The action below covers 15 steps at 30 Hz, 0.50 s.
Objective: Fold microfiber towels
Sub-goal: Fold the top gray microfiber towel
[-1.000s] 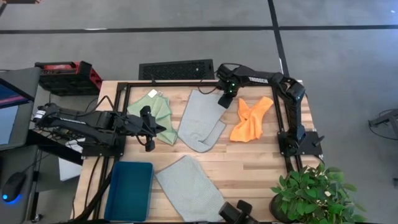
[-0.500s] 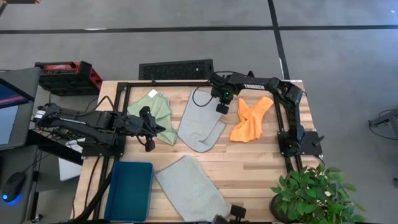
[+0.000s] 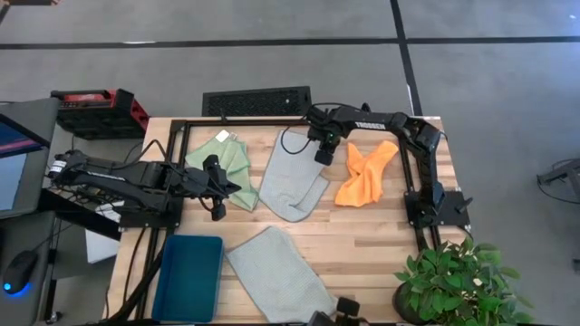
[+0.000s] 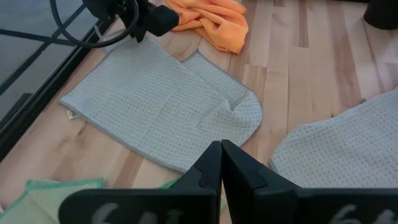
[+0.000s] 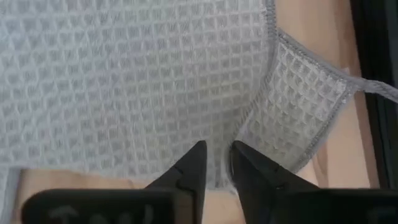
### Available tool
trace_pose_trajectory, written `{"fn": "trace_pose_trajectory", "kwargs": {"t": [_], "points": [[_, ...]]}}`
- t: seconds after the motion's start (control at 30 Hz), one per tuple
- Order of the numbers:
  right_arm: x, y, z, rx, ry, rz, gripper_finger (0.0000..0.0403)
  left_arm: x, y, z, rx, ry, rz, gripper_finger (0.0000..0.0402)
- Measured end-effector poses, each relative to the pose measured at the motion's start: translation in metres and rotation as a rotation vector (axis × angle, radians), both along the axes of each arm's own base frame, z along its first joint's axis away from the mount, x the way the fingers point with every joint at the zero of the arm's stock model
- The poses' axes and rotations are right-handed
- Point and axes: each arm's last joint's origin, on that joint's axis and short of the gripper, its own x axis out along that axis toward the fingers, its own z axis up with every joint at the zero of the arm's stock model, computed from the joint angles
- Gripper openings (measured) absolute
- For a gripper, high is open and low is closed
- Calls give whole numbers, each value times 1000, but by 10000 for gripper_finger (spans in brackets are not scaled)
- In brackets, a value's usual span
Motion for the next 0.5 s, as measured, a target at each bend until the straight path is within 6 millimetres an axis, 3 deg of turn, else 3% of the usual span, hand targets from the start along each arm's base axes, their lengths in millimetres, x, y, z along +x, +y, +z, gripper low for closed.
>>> {"fn": "trace_pose_trajectory", "kwargs": {"t": [0.2,0.5], "points": [[-2,-4,-1,-5,-8,1,137,0,0,0,0,0,0,0],[-13,-19,-1,7,-14,-44,122,0,0,0,-1,4,1,0]]}}
